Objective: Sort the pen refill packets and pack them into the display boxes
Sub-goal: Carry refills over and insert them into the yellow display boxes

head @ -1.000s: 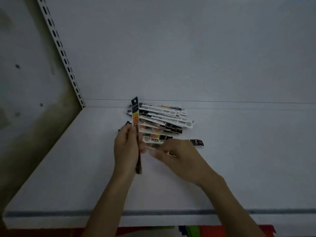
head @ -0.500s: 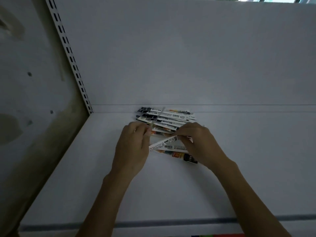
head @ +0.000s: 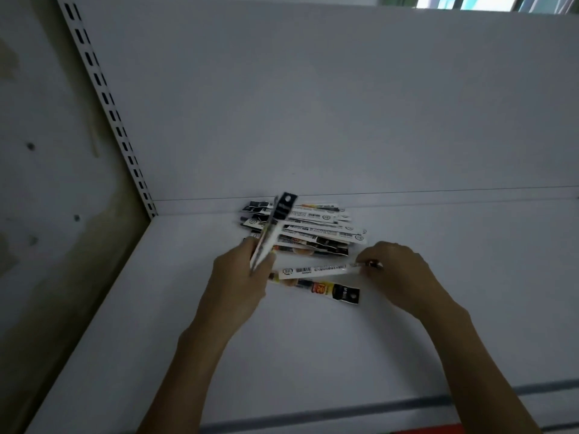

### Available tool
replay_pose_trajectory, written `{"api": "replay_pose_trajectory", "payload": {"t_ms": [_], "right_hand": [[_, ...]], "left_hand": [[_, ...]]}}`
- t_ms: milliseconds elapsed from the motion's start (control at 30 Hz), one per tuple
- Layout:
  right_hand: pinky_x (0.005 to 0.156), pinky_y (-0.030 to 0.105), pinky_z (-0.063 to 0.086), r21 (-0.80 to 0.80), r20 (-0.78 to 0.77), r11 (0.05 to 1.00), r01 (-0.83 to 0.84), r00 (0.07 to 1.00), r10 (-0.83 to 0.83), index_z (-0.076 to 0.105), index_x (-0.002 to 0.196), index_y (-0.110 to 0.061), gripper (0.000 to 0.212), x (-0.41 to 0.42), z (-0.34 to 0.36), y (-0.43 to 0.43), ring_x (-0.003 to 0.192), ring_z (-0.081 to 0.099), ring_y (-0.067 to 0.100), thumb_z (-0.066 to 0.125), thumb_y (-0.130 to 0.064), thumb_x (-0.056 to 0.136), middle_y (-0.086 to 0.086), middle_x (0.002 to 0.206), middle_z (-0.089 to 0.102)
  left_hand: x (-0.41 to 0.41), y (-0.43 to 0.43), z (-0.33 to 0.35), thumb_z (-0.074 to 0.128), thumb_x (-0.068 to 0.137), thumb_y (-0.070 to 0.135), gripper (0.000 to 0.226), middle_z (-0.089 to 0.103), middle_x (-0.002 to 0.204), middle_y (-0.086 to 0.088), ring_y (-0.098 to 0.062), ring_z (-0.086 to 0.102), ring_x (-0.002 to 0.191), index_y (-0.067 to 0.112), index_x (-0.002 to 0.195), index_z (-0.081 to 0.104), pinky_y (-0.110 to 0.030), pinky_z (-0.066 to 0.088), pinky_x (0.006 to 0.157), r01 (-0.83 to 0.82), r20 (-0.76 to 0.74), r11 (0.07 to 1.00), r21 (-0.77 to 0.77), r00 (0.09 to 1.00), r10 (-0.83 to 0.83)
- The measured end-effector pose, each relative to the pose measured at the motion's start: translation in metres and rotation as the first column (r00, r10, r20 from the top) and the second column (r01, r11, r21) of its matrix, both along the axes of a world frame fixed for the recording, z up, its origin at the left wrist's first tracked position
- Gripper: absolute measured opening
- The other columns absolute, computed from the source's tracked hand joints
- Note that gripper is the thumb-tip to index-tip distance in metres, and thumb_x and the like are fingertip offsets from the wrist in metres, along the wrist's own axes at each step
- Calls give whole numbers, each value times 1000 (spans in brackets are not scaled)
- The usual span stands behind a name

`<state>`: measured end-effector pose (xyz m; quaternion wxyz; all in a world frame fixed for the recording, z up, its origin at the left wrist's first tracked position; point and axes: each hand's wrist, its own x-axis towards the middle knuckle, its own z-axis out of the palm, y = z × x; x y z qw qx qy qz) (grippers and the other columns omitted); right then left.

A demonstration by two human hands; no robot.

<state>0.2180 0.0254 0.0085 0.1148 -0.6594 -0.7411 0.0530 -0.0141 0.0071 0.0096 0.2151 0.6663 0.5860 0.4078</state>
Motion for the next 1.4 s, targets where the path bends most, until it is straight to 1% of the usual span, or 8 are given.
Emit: {"api": "replay_pose_trajectory", "payload": {"t_ms": [133, 267, 367, 633, 733, 900, 1067, 1400], "right_hand": [[82, 38, 49, 243, -222, 965, -98, 963, 154, 65, 105, -17, 18, -15, 13, -4, 95, 55, 18, 56, -17, 90, 0, 112, 57], [75, 33, 50, 253, -219, 897, -364, 881, 419, 67, 102, -17, 16, -48, 32, -13, 83, 55, 13, 57, -14, 89, -1, 99, 63], [73, 19, 47, 261, -297, 886, -383, 842, 451, 66, 101, -16, 16, -57, 38, -17, 80, 54, 5, 56, -13, 90, -3, 96, 65], [87, 24, 46, 267, -518, 962, -53, 834, 190, 40, 131, -25, 42, -24, 29, -32, 99, 54, 3, 50, -35, 91, -17, 108, 52], [90, 28, 46, 232, -491, 972, 45, 868, 77, 43, 131, -24, 43, 11, 19, -37, 101, 54, 5, 52, -36, 90, -12, 113, 56], [99, 29, 39, 161, -426, 963, 218, 895, -132, 40, 136, -23, 50, 92, 8, -55, 118, 48, 11, 52, -37, 90, -6, 131, 52], [100, 33, 40, 140, -391, 898, 418, 856, -338, 37, 139, -17, 54, 210, 14, -98, 120, 48, 17, 55, -33, 90, 2, 135, 50], [84, 27, 39, 154, -385, 657, 738, 658, -647, 39, 138, -17, 53, 434, 27, -225, 113, 53, 23, 57, -27, 89, 8, 125, 57]], "left_hand": [[-1, -4, 17, 43, 93, 36, 22, 50, 62, 4, -8, 47, 53, 17, 86, 51, -11, 36, 47, -38, -62, 984, 175, 997, 50], [5, -10, 17, 55, 62, 70, 56, 55, 85, 13, -6, 54, 73, 28, 99, 49, -20, 44, 60, 124, -284, 992, 2, 951, -118], [8, -12, 10, 69, 69, 55, 52, 62, 94, 13, -5, 60, 80, 28, 109, 50, -27, 51, 70, 190, -246, 977, -99, 946, -209], [32, -18, 5, 51, 93, 27, 11, 60, 63, 1, -5, 59, 50, 23, 83, 56, -23, 53, 57, 225, 163, 961, -158, 966, -200], [56, -17, 4, 53, 91, 29, 14, 54, 57, 8, 4, 51, 49, 29, 78, 53, -8, 38, 49, 200, 72, 974, -108, 979, -193], [127, -19, 8, 51, 90, 36, 20, 51, 58, 5, -6, 50, 52, 24, 74, 50, -18, 37, 53, 260, 108, 957, -125, 963, -248], [251, -27, 14, 47, 94, 23, 22, 54, 56, 8, -10, 55, 59, 15, 76, 56, -27, 45, 66, 424, 460, 886, -189, 835, -301], [504, -89, 10, 43, 96, 34, 38, 50, 76, -3, -10, 47, 64, 2, 103, 61, -10, 37, 52, 659, 504, 727, -193, 702, -502]]}}
